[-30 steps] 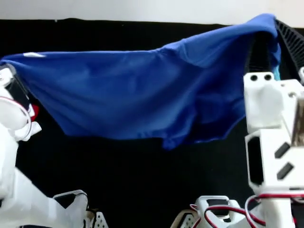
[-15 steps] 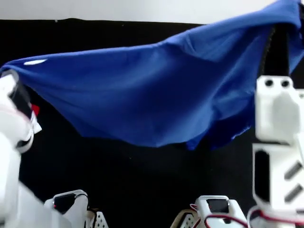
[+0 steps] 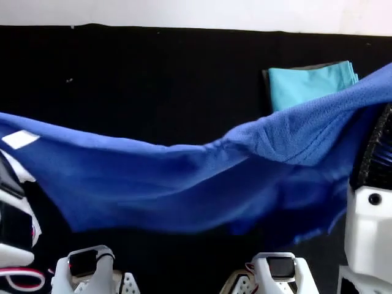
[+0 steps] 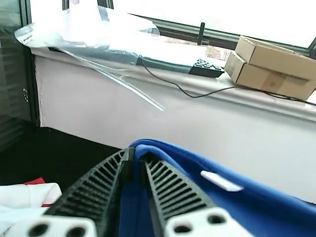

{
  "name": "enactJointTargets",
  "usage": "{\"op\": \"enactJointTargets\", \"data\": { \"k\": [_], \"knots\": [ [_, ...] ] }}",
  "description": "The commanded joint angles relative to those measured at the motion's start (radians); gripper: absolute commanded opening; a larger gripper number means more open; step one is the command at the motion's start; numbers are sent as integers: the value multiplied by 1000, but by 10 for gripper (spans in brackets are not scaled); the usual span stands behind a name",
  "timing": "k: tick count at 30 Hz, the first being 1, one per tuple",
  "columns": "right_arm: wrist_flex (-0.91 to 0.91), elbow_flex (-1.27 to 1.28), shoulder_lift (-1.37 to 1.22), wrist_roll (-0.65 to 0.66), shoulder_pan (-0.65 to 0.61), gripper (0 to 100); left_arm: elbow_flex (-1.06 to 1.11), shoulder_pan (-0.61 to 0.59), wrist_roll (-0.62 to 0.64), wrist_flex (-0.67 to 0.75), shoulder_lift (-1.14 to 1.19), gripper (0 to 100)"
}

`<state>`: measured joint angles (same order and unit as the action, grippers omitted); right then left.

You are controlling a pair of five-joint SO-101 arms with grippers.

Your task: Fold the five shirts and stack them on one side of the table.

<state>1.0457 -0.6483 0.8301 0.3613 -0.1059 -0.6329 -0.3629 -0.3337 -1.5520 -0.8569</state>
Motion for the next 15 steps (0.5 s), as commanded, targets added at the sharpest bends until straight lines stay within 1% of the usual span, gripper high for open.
{"op": "enactJointTargets", "data": {
  "k": [1,4,7,9,11,13,15],
  "knots": [
    [-24,5,-10,0,12,6,27,4,2,20,1,9],
    [-24,96,-47,-2,12,6,153,4,2,29,1,9],
    [-30,234,-99,-3,7,6,355,4,2,92,1,9],
    [-35,329,-148,-6,4,6,515,4,2,180,1,9],
    [-85,424,-209,-5,-21,6,673,4,2,298,1,9],
    [-165,509,-274,-3,-31,6,806,4,-2,436,2,9],
    [-266,564,-355,-6,-35,6,905,5,-38,555,7,9]
  ]
}}
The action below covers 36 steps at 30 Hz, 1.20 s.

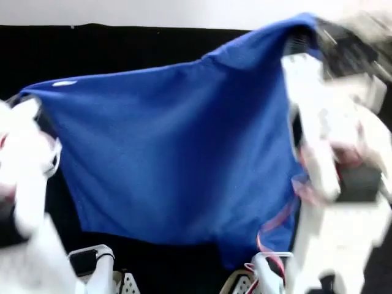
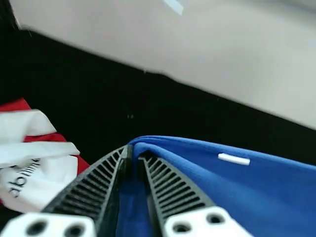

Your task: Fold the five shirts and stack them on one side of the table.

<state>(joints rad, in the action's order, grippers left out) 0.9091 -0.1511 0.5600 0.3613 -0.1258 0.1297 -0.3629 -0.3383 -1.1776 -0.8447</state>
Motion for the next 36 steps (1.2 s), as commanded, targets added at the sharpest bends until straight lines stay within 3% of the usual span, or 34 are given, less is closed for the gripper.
{"op": "enactJointTargets", "data": {
  "k": [1,5,10,17,24,29,36],
  "knots": [
    [-179,74,-134,-5,-21,6,171,8,-49,230,7,9],
    [-242,-31,-332,-5,-24,6,122,8,-64,324,165,9],
    [-206,-240,-535,-6,-24,6,-124,5,-64,311,452,9],
    [-15,-407,-737,-8,-51,6,-407,8,-64,163,806,9],
    [150,-409,-828,-8,-54,6,-527,8,-64,28,1036,9],
    [325,-410,-837,-3,-53,6,-536,2,-71,-81,1104,9],
    [648,-444,-822,-2,-36,6,-536,2,-210,-328,1038,9]
  ]
}}
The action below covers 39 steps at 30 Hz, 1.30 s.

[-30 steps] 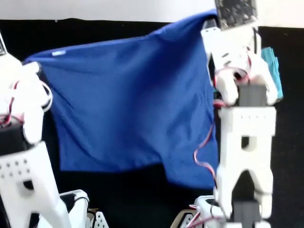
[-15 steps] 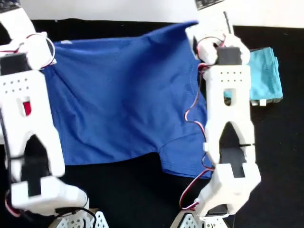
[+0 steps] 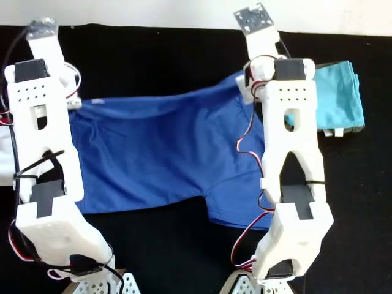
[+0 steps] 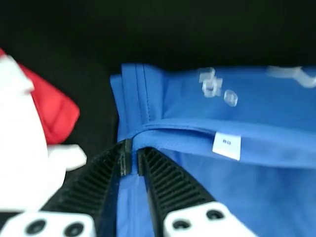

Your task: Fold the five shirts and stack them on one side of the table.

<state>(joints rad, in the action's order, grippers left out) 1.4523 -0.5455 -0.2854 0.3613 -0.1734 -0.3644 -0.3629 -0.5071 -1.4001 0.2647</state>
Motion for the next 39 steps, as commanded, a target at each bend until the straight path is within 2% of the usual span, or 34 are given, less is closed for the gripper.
{"op": "enactJointTargets", "data": {
  "k": [1,6,9,15,18,25,31,39],
  "knots": [
    [148,-54,25,-2,12,6,-42,2,-57,-149,-87,9],
    [309,-56,30,-2,8,6,-31,2,-89,-315,-165,9],
    [312,-10,99,-5,24,6,-1,-5,-89,-356,-200,9],
    [305,334,352,3,18,6,219,-18,-124,-325,-240,9],
    [239,552,470,38,22,6,289,-19,-127,-305,-240,9],
    [77,938,639,68,33,6,410,-19,-293,-304,-240,9],
    [-15,1086,653,69,35,6,501,-18,-393,-302,-232,9],
    [21,1102,659,144,47,6,515,-44,-393,-308,-231,9]
  ]
}}
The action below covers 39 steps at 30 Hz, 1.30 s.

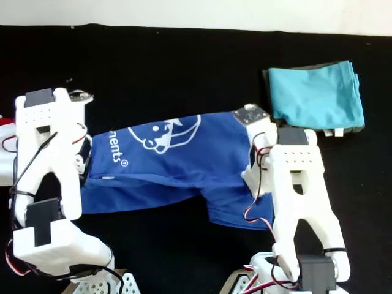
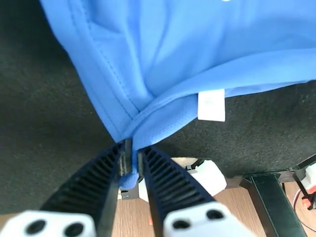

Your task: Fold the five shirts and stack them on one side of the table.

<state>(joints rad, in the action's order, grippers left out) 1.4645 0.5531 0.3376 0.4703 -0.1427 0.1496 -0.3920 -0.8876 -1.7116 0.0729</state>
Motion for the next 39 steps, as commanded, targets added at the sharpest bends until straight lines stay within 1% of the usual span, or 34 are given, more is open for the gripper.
{"op": "enactJointTargets", "data": {
  "k": [1,3,8,14,15,17,18,20,22,24,28,31,33,35,37,39],
  "knots": [
    [10,5,33,38,16,6,7,-16,-12,3,-39,9],
    [12,5,31,38,15,6,19,-16,-15,5,-47,9],
    [27,-2,39,40,16,6,22,-22,-89,-28,-50,9],
    [25,4,31,38,16,11,27,-19,-89,-32,-39,12],
    [27,4,31,38,16,19,25,-19,-89,-32,-39,13],
    [31,2,39,38,16,69,18,-21,-89,-32,-47,14],
    [51,-4,39,38,16,102,15,-22,-89,-32,-48,26],
    [84,-19,41,41,8,157,-5,-24,-89,-35,-48,82],
    [110,-61,54,40,8,173,-35,-39,-89,-35,-48,143],
    [137,-108,85,38,10,173,-84,-59,-91,-35,-48,181],
    [170,-199,147,38,10,173,-203,-110,-143,-49,-50,189],
    [150,-226,153,37,10,173,-291,-136,-143,-49,-50,189],
    [110,-228,134,26,10,173,-334,-142,-140,-49,-44,189],
    [53,-232,102,-29,10,173,-340,-130,-130,-49,-36,189],
    [-21,-234,56,-94,7,173,-300,-90,-66,-17,-25,189],
    [-99,-234,-8,-150,-21,173,-257,-41,35,54,7,189]
  ]
}}
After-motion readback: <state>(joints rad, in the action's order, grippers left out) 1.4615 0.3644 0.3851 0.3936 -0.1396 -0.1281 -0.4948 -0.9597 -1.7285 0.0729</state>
